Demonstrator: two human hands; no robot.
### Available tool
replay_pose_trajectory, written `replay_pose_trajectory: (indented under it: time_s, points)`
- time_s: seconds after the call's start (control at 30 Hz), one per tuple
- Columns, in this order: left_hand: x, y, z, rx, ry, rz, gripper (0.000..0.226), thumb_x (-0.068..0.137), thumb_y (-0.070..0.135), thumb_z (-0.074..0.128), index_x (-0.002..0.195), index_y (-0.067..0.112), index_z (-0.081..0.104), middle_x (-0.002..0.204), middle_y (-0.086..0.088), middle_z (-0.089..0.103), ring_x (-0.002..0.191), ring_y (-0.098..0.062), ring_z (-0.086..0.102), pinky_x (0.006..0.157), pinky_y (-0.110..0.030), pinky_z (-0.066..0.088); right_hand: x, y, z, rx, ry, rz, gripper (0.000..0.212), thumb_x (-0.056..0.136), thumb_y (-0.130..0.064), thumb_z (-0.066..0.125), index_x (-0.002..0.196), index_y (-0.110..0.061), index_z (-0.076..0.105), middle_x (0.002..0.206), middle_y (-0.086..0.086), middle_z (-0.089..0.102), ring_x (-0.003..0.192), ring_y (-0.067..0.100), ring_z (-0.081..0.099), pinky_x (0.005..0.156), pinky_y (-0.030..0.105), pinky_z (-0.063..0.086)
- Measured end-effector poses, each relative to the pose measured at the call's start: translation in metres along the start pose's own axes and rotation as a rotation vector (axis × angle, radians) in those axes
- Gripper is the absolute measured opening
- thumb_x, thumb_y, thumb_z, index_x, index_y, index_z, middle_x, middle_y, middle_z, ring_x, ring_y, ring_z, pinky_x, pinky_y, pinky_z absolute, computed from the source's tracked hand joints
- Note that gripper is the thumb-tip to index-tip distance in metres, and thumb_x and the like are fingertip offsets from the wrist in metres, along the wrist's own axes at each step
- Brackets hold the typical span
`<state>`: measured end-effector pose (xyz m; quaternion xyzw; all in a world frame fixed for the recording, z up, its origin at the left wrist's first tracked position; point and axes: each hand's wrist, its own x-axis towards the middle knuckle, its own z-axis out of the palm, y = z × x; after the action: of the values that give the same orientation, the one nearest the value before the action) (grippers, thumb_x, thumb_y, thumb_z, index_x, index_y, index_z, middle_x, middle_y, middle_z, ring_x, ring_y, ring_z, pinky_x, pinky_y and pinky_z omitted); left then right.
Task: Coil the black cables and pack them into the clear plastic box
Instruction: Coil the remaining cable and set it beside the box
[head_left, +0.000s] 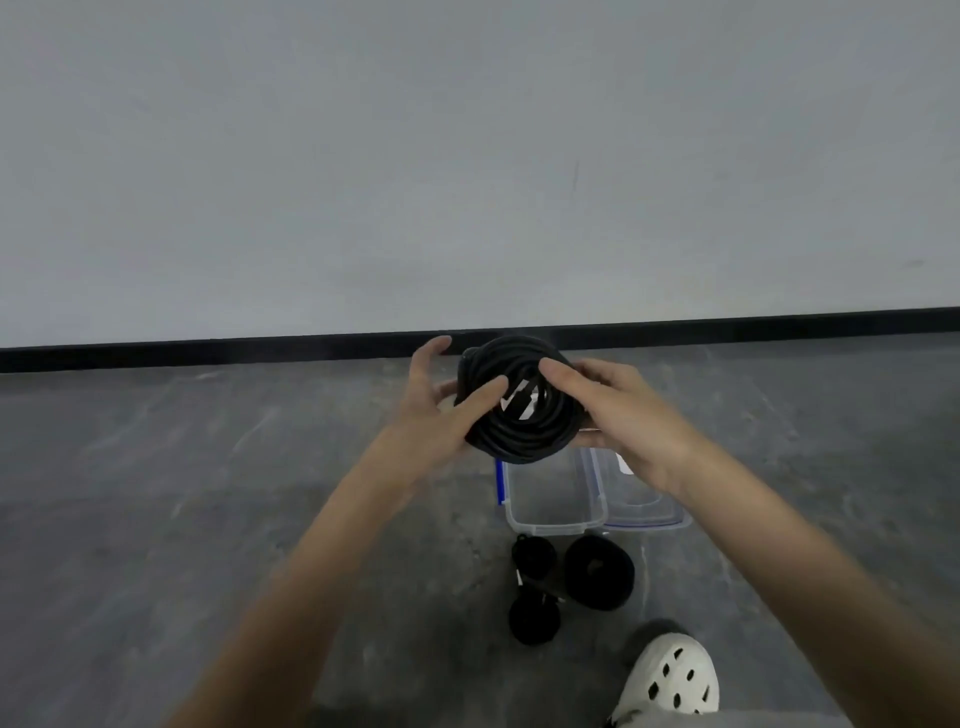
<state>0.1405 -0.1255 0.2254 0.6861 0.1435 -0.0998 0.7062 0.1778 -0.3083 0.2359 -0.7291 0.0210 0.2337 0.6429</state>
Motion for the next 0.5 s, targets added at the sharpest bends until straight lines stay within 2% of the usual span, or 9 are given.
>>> replay_pose_trajectory:
  time_s: [0.1, 0.2, 0.23, 0.37, 0.43, 0.5]
  points:
    - [0.007, -0.004, 0.02, 0.158, -0.036, 0.061, 0.069, 0.084, 0.037, 0.071, 0.14, 0.04, 0.03, 0.123, 0.006, 0.057, 0.107, -0.004, 0.06, 0.092, -0.033, 0.054, 0.005, 0.01, -0.015, -0.01, 0.034, 0.035, 0.031, 0.09, -0.041, 0.063, 0.108, -0.016, 0.068, 0.101, 0.004, 0.073, 0.089, 0.014, 0.072, 0.075, 0.026, 0.057]
    - [0.022, -0.011, 0.037, 0.292, -0.055, 0.124, 0.063, 0.088, 0.028, 0.069, 0.14, 0.032, 0.032, 0.115, 0.014, 0.052, 0.108, -0.005, 0.056, 0.084, -0.015, 0.049, 0.014, 0.021, -0.024, -0.01, 0.07, 0.077, 0.032, 0.09, -0.042, 0.062, 0.108, -0.016, 0.067, 0.103, 0.005, 0.072, 0.092, 0.015, 0.071, 0.075, 0.026, 0.057]
    - [0.027, -0.014, 0.042, 0.335, -0.061, 0.143, 0.062, 0.088, 0.026, 0.068, 0.139, 0.029, 0.033, 0.114, 0.015, 0.051, 0.11, -0.006, 0.054, 0.083, -0.013, 0.046, 0.018, 0.024, -0.026, -0.011, 0.088, 0.096, 0.032, 0.09, -0.043, 0.061, 0.108, -0.017, 0.066, 0.103, 0.004, 0.072, 0.092, 0.015, 0.07, 0.077, 0.027, 0.057]
    - [0.055, -0.04, 0.052, 0.4, -0.181, 0.14, 0.078, 0.079, 0.029, 0.078, 0.141, 0.024, 0.03, 0.126, 0.01, 0.052, 0.118, -0.006, 0.052, 0.103, -0.027, 0.043, 0.036, 0.044, -0.036, -0.007, 0.143, 0.168, 0.029, 0.094, -0.039, 0.056, 0.114, -0.019, 0.06, 0.105, 0.002, 0.069, 0.096, 0.016, 0.067, 0.077, 0.028, 0.054]
    - [0.069, -0.052, 0.055, 0.438, -0.257, 0.133, 0.08, 0.071, 0.021, 0.085, 0.129, 0.031, 0.03, 0.122, 0.017, 0.051, 0.116, 0.0, 0.05, 0.104, -0.026, 0.04, 0.047, 0.059, -0.042, 0.014, 0.143, 0.202, 0.027, 0.096, -0.035, 0.055, 0.119, -0.021, 0.057, 0.108, 0.001, 0.067, 0.099, 0.017, 0.065, 0.082, 0.031, 0.054]
    - [0.083, -0.067, 0.059, 0.475, -0.304, 0.139, 0.094, 0.062, 0.012, 0.09, 0.127, 0.035, 0.026, 0.121, 0.017, 0.049, 0.112, 0.002, 0.05, 0.1, -0.02, 0.04, 0.057, 0.076, -0.045, 0.06, 0.137, 0.218, 0.022, 0.098, -0.029, 0.052, 0.12, -0.024, 0.054, 0.112, 0.001, 0.065, 0.101, 0.017, 0.064, 0.081, 0.031, 0.054]
